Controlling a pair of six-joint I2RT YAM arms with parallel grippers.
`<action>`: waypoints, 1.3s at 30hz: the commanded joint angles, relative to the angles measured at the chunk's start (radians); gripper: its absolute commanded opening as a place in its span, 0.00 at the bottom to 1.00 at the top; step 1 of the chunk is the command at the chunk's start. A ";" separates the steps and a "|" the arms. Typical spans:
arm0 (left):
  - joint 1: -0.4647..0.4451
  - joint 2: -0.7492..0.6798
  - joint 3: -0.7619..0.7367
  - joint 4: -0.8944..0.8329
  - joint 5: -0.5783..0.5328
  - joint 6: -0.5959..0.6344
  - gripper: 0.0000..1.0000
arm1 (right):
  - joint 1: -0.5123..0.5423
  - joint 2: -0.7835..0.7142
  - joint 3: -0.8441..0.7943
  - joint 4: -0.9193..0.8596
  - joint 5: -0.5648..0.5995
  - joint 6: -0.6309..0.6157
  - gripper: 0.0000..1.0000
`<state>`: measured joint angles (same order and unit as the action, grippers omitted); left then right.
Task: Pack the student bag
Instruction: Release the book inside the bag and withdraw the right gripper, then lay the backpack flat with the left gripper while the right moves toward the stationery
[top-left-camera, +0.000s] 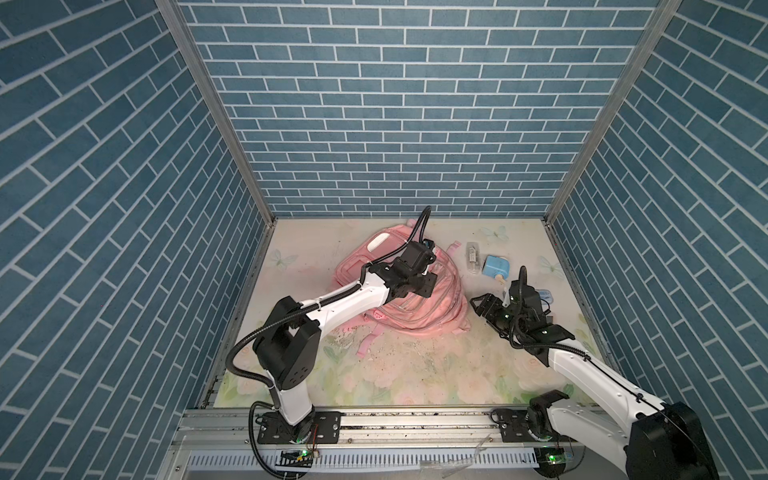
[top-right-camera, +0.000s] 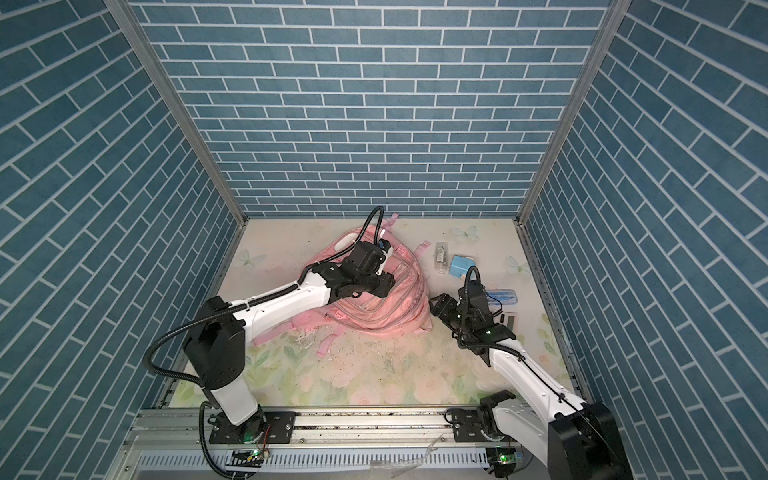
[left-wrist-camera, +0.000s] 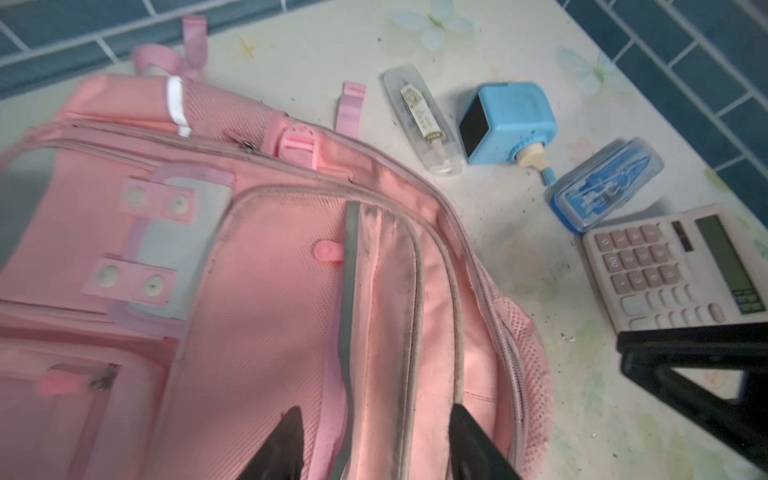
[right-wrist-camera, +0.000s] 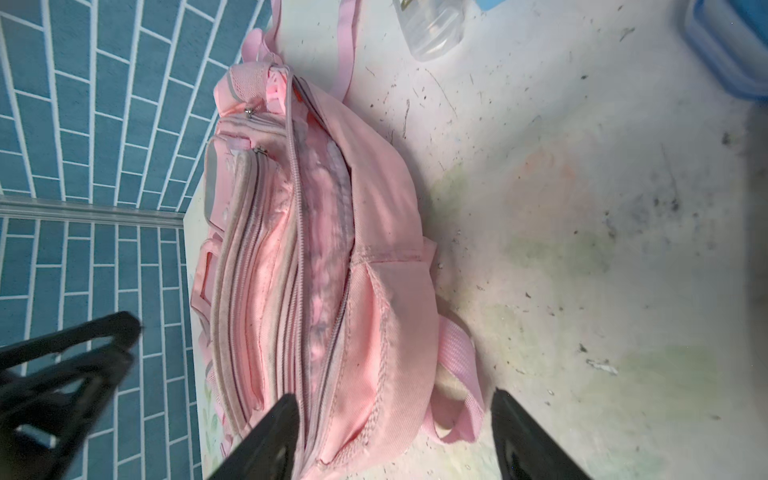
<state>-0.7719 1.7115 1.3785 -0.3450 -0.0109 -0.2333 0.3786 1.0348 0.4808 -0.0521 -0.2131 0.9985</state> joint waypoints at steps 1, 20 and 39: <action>0.065 -0.096 0.013 -0.068 -0.052 0.147 0.59 | 0.005 0.035 -0.022 0.029 -0.069 0.040 0.74; 0.600 -0.268 -0.539 -0.023 0.209 -0.120 0.59 | 0.096 0.446 0.153 0.113 -0.234 -0.047 0.43; 0.443 -0.506 -0.829 0.170 0.238 -0.353 0.57 | -0.084 0.816 0.658 -0.086 -0.289 -0.319 0.33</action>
<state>-0.2825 1.2629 0.5461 -0.1665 0.2813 -0.5449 0.3004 1.8248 1.0466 -0.0746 -0.4908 0.7830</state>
